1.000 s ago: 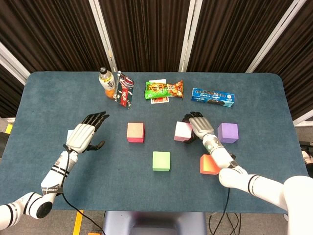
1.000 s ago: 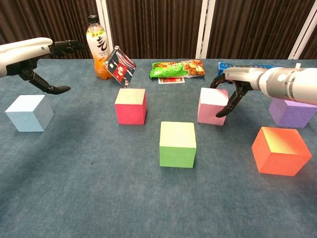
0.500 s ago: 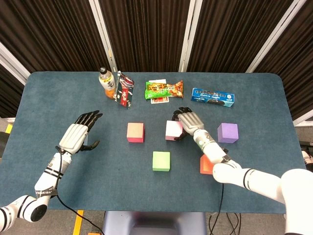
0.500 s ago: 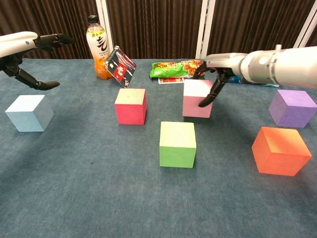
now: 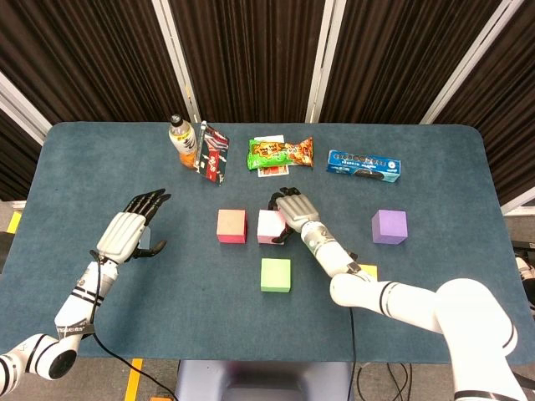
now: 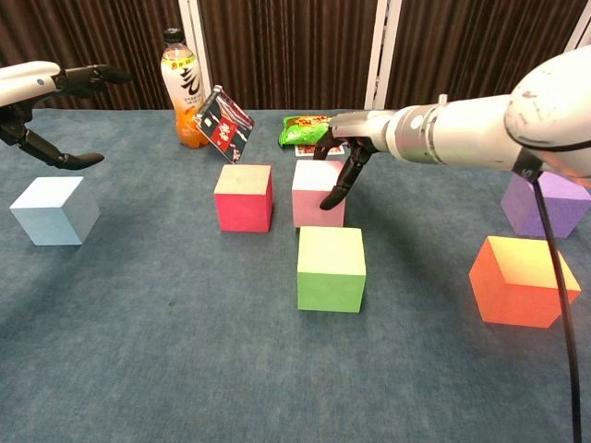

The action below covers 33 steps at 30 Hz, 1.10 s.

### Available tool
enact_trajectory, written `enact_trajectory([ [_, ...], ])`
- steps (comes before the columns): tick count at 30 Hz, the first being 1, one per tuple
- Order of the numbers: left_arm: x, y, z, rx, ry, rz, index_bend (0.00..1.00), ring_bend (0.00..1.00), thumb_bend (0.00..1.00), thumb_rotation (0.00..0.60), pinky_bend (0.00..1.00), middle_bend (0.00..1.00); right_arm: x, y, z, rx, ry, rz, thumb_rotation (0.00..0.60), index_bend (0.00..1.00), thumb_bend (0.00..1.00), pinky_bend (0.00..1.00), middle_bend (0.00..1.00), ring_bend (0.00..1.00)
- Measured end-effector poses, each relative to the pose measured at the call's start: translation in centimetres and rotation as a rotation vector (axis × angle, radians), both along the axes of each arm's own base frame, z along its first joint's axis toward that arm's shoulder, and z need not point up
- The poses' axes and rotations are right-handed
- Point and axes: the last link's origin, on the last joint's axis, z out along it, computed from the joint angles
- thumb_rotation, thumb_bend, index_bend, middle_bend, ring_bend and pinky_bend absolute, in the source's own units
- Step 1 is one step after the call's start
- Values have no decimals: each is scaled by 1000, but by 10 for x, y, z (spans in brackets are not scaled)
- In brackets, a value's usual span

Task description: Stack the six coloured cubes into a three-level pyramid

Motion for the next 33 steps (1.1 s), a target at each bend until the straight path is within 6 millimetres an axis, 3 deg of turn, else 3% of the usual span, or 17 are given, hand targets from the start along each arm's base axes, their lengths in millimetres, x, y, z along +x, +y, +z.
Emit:
enact_trajectory([
  [16, -8, 3, 0, -9, -22, 5, 0, 0, 340, 600, 77, 0, 23, -4, -16, -3, 23, 10, 600, 494, 259, 162, 256, 110],
  [33, -12, 8, -4, -23, -25, 15, 0, 0, 339, 600, 77, 0, 32, -7, -28, 9, 32, 6, 600, 479, 259, 162, 256, 110],
])
